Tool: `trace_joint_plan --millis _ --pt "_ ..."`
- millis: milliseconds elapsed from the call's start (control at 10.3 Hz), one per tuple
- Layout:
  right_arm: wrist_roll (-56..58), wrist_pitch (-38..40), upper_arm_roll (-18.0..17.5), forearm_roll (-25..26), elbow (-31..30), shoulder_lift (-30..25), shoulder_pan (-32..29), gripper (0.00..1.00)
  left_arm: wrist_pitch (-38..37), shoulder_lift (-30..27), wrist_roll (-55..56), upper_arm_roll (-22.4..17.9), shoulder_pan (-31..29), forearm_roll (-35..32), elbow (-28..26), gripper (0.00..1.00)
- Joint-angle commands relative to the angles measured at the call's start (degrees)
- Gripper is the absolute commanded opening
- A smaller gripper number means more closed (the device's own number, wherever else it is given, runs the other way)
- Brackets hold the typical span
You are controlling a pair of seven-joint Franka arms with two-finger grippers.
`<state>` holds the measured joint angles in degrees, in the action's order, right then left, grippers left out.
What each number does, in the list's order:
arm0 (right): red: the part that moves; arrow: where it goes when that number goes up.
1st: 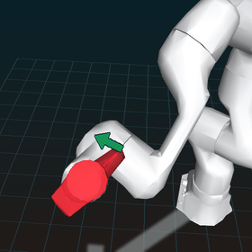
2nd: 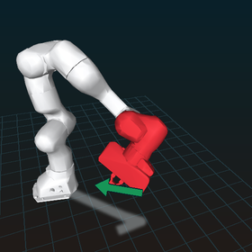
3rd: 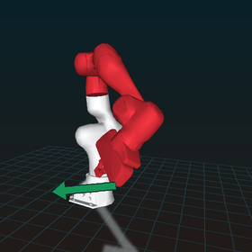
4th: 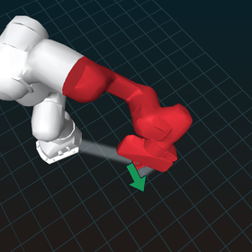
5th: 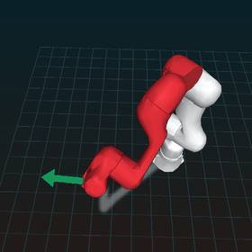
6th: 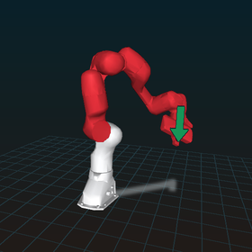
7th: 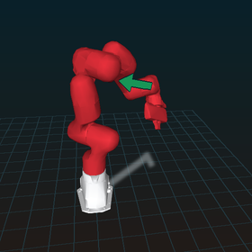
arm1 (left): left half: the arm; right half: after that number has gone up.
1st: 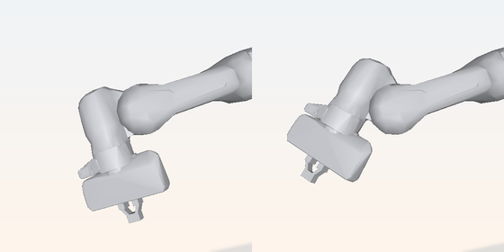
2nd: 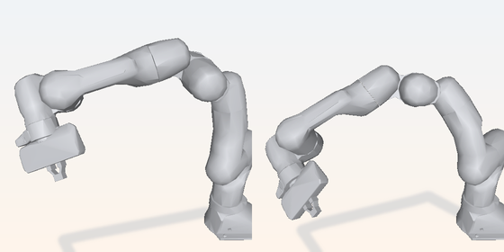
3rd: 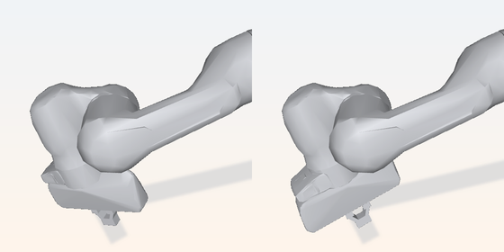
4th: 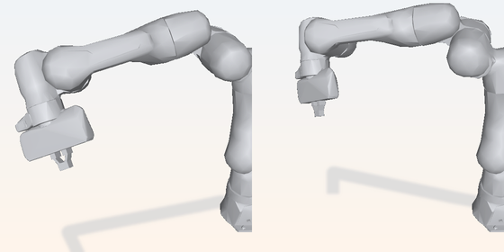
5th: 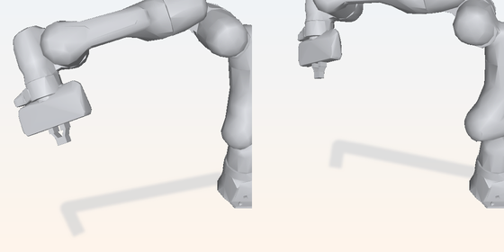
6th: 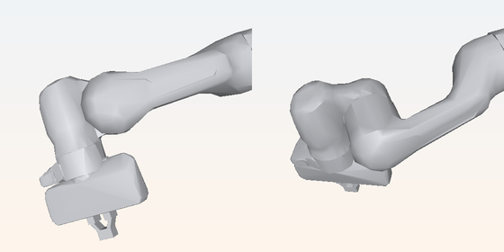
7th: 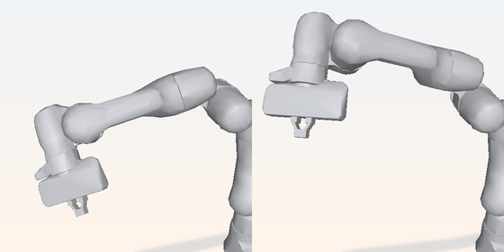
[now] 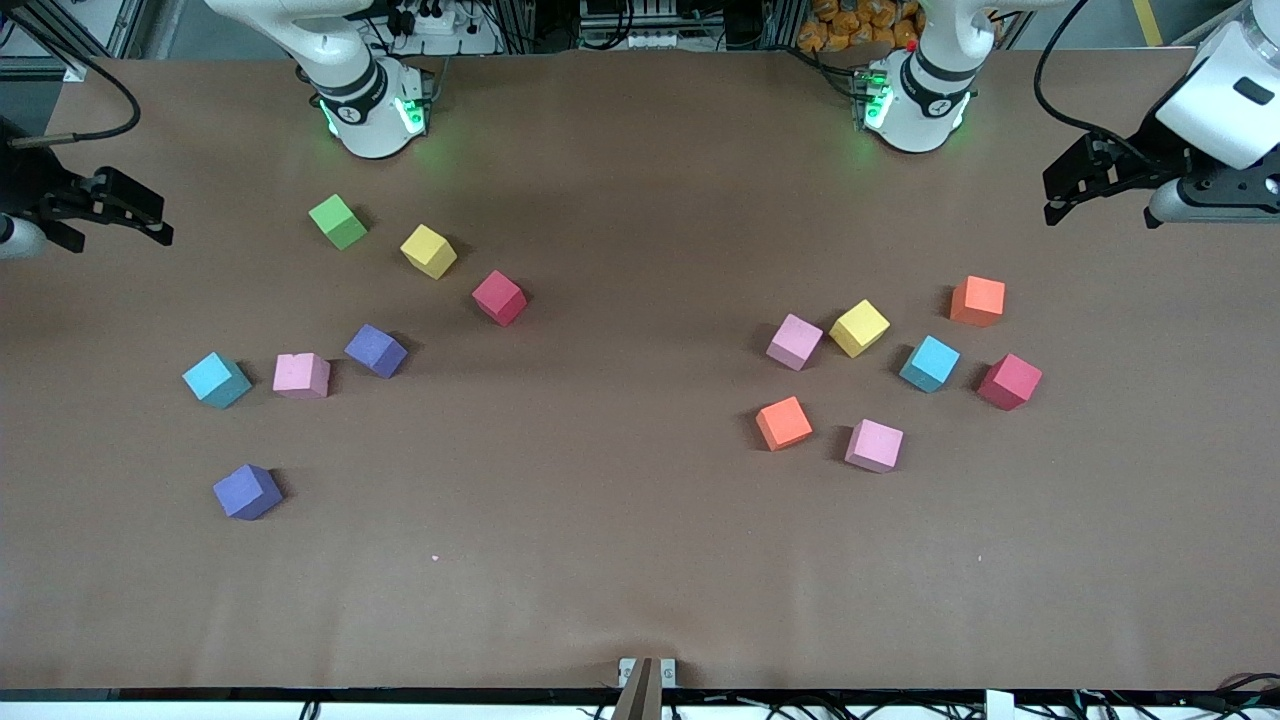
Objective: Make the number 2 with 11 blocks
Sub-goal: 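Move the left gripper down over the yellow cube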
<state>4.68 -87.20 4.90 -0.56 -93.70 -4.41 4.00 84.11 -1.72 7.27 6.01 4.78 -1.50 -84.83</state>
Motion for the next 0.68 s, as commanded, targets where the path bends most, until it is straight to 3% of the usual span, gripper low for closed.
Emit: trace_joint_plan --millis 0,291,581 --pt "0.15 0.81 0.29 0.83 -0.17 -0.51 -0.04 1.0 0.18 -1.0 -0.59 -0.12 -0.82 -1.15 -1.12 1.0" --pt "0.06 1.07 0.37 0.83 -0.35 -0.16 -0.91 1.0 0.61 2.77 -0.24 0.41 -1.18 -0.53 -5.06 1.0" --pt "0.15 1.77 0.37 0.83 -0.35 -0.16 -0.92 1.0 10.08 1.9 0.99 2.16 -1.09 -0.53 -16.39 1.0"
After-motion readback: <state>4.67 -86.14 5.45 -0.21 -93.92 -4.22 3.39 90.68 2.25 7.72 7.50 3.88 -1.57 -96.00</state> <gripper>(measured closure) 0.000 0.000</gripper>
